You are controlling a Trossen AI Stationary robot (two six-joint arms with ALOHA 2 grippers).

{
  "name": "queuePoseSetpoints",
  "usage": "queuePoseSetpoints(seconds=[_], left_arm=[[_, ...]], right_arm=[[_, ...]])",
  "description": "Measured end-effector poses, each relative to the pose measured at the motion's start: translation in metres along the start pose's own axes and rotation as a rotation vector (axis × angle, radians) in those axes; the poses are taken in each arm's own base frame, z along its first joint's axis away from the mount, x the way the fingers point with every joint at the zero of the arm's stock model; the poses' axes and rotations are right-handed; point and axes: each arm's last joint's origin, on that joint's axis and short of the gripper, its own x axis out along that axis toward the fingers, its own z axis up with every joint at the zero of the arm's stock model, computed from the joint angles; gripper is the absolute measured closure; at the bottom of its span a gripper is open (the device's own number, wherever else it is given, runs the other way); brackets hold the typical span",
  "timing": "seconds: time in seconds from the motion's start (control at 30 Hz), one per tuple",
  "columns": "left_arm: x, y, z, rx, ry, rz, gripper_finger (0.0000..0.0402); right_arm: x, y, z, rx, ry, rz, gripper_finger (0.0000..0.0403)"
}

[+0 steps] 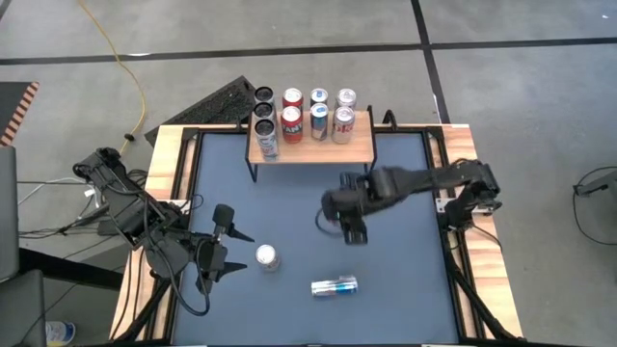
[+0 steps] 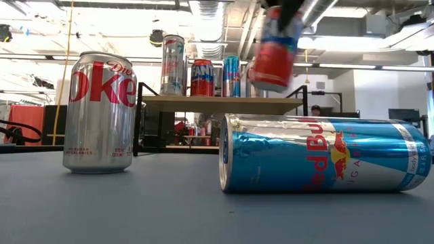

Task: Place canned beverage on shelf
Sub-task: Put the orange soda can on the shelf

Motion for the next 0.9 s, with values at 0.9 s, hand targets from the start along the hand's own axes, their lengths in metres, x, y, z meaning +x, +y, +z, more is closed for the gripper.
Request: queuePoseSetpoints(seconds=[0.9], left_arm=[[0.000, 0.001, -0.002, 0.055, 0.020, 0.026, 0.0127]], right_arm=[[-0.011, -0.149, 0.002, -0.023, -0.115, -0.185, 0.0153]])
